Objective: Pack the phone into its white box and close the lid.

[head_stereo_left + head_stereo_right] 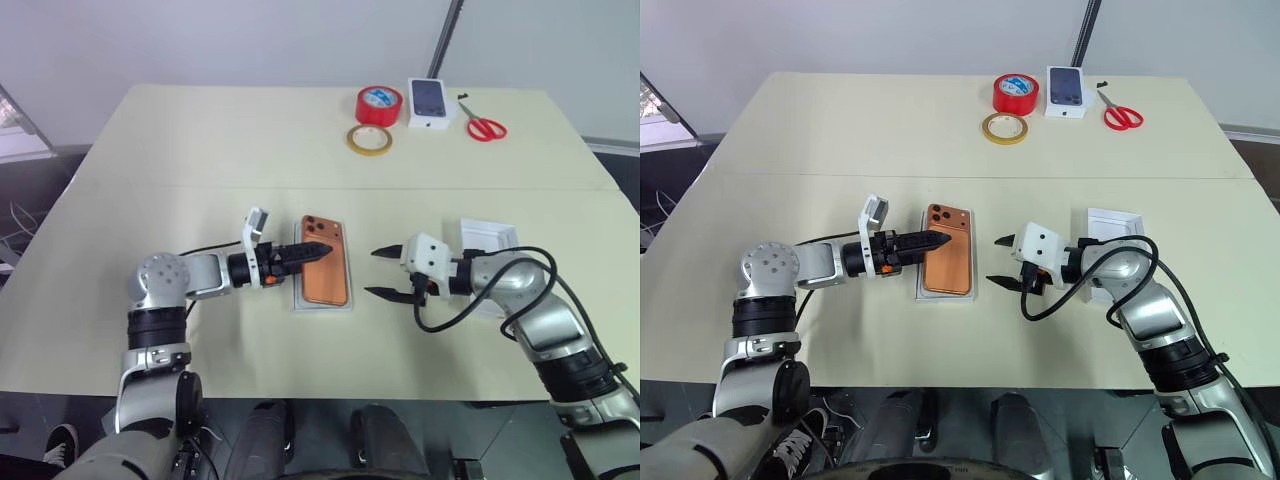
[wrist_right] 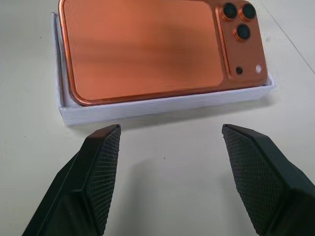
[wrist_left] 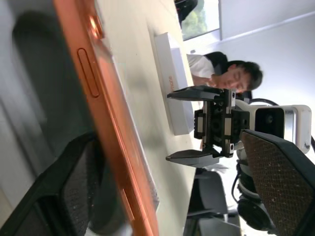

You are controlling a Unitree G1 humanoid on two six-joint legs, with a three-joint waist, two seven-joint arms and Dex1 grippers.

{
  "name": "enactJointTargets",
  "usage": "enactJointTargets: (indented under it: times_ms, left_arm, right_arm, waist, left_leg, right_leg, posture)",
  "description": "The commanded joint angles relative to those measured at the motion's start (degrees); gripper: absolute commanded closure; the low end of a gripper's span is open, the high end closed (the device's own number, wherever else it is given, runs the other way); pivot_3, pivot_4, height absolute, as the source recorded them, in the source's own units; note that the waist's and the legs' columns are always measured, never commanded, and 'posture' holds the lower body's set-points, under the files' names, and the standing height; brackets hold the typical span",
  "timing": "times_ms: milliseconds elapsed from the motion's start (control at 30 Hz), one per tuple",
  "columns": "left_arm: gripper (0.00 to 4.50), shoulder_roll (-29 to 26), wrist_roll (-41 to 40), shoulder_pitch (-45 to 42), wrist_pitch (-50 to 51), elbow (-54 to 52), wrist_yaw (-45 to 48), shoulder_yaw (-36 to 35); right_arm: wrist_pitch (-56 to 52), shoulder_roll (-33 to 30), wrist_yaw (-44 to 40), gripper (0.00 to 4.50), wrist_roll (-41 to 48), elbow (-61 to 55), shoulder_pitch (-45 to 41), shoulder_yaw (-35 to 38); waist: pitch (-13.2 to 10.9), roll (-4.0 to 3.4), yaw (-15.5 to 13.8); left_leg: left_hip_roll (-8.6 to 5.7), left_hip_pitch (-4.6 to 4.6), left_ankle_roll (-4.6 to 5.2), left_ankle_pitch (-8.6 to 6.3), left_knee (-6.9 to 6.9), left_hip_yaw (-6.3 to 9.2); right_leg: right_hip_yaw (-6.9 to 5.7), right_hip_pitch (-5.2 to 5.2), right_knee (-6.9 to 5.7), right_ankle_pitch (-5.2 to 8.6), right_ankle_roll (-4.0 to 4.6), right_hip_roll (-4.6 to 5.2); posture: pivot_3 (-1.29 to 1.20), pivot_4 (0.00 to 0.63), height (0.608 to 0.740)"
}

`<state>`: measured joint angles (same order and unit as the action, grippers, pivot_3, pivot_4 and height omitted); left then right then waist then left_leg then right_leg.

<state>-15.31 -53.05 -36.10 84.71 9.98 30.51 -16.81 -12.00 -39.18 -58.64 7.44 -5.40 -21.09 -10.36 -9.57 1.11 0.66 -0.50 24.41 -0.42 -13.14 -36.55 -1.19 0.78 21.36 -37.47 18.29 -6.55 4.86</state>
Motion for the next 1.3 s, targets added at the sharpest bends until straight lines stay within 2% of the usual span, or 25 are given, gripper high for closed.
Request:
enactJointTargets:
  times_ms: [33, 267, 467, 633, 700, 733, 800, 900, 967, 1067, 1300]
  left_arm:
    - [0.04, -0.7, -1.6, -1.5, 3.8, -3.6, -1.4, -0.8]
    - [0.04, -2.8, -1.4, -2.7, 5.2, -7.6, -2.0, -1.5]
    - [0.04, -7.3, -2.0, -3.2, 6.9, -10.7, -1.0, -1.8]
    - [0.04, -9.3, 0.5, -1.9, 2.0, -10.2, -0.7, -1.0]
    - [0.58, -10.3, 1.8, -1.0, -2.5, -11.2, 0.6, 0.2]
    - [0.93, -12.1, 4.9, 0.3, -6.9, -12.6, 1.6, 3.2]
    - [1.86, -15.6, 11.0, 3.0, -15.6, -14.7, 4.3, 9.4]
    - [3.49, -17.2, 14.7, 4.5, -21.4, -14.2, 6.5, 14.0]
    - [4.47, -18.4, 18.2, 5.6, -25.0, -14.0, 7.8, 17.8]
    - [4.47, -19.0, 22.8, 6.3, -30.0, -13.1, 9.6, 23.0]
    - [4.47, -13.2, 30.0, 4.7, -35.0, -7.6, 12.3, 33.6]
  right_arm:
    - [1.1, 0.8, 0.6, 1.05, -0.3, -0.5, -1.3, 0.2]
    - [1.7, 1.9, 1.1, 1.05, -1.0, 0.6, -1.8, -0.4]
    - [1.5, 2.2, 1.7, 1.05, -1.1, 1.2, -2.3, -0.3]
    - [2.1, 2.6, 2.3, 1.05, -1.6, 2.9, -3.1, -0.1]
    - [1.8, 2.8, 2.8, 1.60, -1.7, 3.7, -3.9, 0.1]
    - [2.6, 2.6, 2.7, 1.97, -2.2, 4.1, -4.1, -0.2]
    - [4.3, 2.3, 3.6, 2.94, -3.9, 5.5, -4.7, -0.7]
    - [5.8, 2.6, 4.8, 4.49, -6.0, 7.3, -5.2, -1.4]
    - [7.2, 3.4, 6.4, 4.50, -7.7, 8.3, -5.7, -1.9]
    - [8.0, 4.4, 8.1, 4.50, -10.1, 9.5, -6.2, -3.0]
    - [9.8, 4.7, 7.8, 4.50, -12.2, 10.7, -6.0, -5.0]
  waist:
    - [0.0, 0.00, 0.0]
    - [0.0, 0.00, -0.1]
    - [0.0, 0.00, 0.0]
    - [0.0, 0.00, -0.1]
    - [0.0, 0.00, 0.0]
    - [0.0, 0.00, 0.0]
    - [0.0, -0.01, 0.2]
    - [0.0, -0.02, 0.0]
    - [0.0, -0.01, -0.1]
    - [0.0, -0.01, 0.0]
    - [0.0, -0.07, -0.3]
  left_leg:
    - [0.00, 0.00, 0.00, 0.00, 0.00, 0.00]
    - [0.00, 0.01, -0.01, 0.01, -0.02, 0.00]
    - [0.00, 0.00, -0.02, 0.01, -0.01, 0.00]
    - [0.00, 0.00, -0.03, 0.01, -0.01, 0.00]
    - [0.00, 0.00, -0.03, 0.01, -0.01, 0.00]
    - [0.00, 0.00, -0.03, 0.01, -0.01, 0.00]
    - [0.00, 0.00, -0.04, 0.02, 0.02, -0.01]
    - [0.00, -0.02, -0.09, 0.04, 0.14, -0.04]
    - [0.00, -0.01, -0.09, 0.04, 0.14, -0.04]
    - [-0.02, -0.01, -0.07, 0.04, 0.14, -0.05]
    - [-0.03, -0.01, 0.31, -0.17, 0.05, -0.04]
  right_leg:
    - [0.00, 0.01, 0.00, 0.00, 0.00, 0.00]
    - [0.00, 0.00, -0.01, 0.00, 0.00, -0.01]
    - [0.01, 0.01, -0.01, 0.00, 0.00, -0.02]
    - [0.01, 0.01, -0.02, 0.00, 0.00, -0.02]
    - [0.01, 0.01, -0.01, 0.00, 0.00, 0.00]
    - [0.01, 0.01, -0.01, 0.00, 0.00, 0.00]
    - [0.02, 0.03, -0.01, 0.00, 0.00, 0.00]
    - [0.07, 0.08, 0.02, 0.00, 0.02, -0.01]
    - [0.05, 0.08, 0.02, 0.01, 0.02, 0.03]
    - [0.07, 0.07, 0.04, 0.00, 0.03, 0.07]
    - [0.03, 0.00, 0.03, 0.01, 0.02, 0.09]
  posture:
    - [0.00, 0.150, 0.728]
    - [0.00, 0.150, 0.728]
    - [0.00, 0.150, 0.728]
    - [0.00, 0.150, 0.728]
    - [0.00, 0.150, 0.728]
    - [0.00, 0.150, 0.728]
    - [0.00, 0.150, 0.728]
    - [0.00, 0.150, 0.728]
    - [0.00, 0.150, 0.728]
    - [0.00, 0.150, 0.728]
    - [0.00, 0.150, 0.728]
